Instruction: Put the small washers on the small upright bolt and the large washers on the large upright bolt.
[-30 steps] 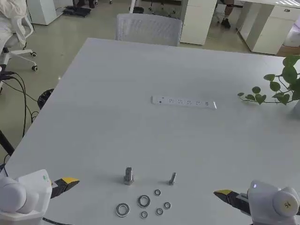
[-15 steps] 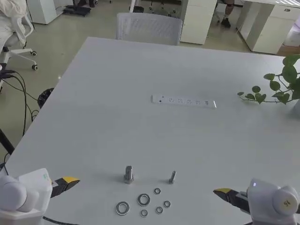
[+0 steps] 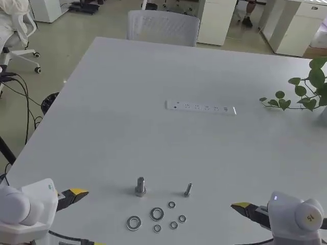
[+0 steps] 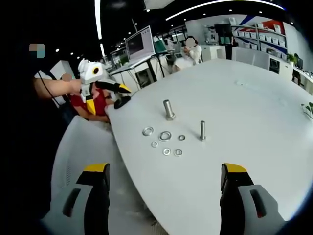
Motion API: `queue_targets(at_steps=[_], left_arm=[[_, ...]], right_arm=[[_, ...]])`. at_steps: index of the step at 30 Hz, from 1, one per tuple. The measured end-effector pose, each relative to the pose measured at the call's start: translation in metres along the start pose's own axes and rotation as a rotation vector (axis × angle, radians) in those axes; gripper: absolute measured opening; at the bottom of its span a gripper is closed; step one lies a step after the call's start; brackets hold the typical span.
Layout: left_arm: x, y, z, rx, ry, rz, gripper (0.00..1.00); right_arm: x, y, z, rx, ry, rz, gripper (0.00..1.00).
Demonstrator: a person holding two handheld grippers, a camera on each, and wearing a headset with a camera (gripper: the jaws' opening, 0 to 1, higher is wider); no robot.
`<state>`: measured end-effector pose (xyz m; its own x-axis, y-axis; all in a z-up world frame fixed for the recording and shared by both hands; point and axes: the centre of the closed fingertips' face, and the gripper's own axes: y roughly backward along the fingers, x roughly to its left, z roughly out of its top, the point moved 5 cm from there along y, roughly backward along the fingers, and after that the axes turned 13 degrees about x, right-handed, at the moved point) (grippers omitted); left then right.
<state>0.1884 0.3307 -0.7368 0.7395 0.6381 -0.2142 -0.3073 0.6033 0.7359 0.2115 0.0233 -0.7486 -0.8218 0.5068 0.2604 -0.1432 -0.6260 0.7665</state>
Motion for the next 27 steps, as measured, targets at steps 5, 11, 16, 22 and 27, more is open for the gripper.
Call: queue_targets(at_steps=[5,11,16,22,27], left_arm=[[0.0,-0.001,-0.001,0.003,0.002,0.0,0.98],[0.001,-0.002,-0.001,0.001,0.004,0.001,0.98],[0.001,-0.002,-0.001,0.007,-0.001,0.004,0.98],[0.0,-0.002,-0.002,0.01,-0.011,0.005,0.97],[-0.003,-0.003,-0.001,0.011,-0.011,0.002,0.97]], right_arm=[[0.0,0.0,0.002,-0.001,0.002,0.002,0.95],[0.001,-0.001,0.008,-0.004,0.007,0.007,0.95],[0.002,-0.004,0.015,0.003,0.015,0.016,0.94],[0.006,-0.008,0.028,0.006,0.038,0.028,0.93],[0.007,-0.013,0.037,0.019,0.06,0.039,0.91]])
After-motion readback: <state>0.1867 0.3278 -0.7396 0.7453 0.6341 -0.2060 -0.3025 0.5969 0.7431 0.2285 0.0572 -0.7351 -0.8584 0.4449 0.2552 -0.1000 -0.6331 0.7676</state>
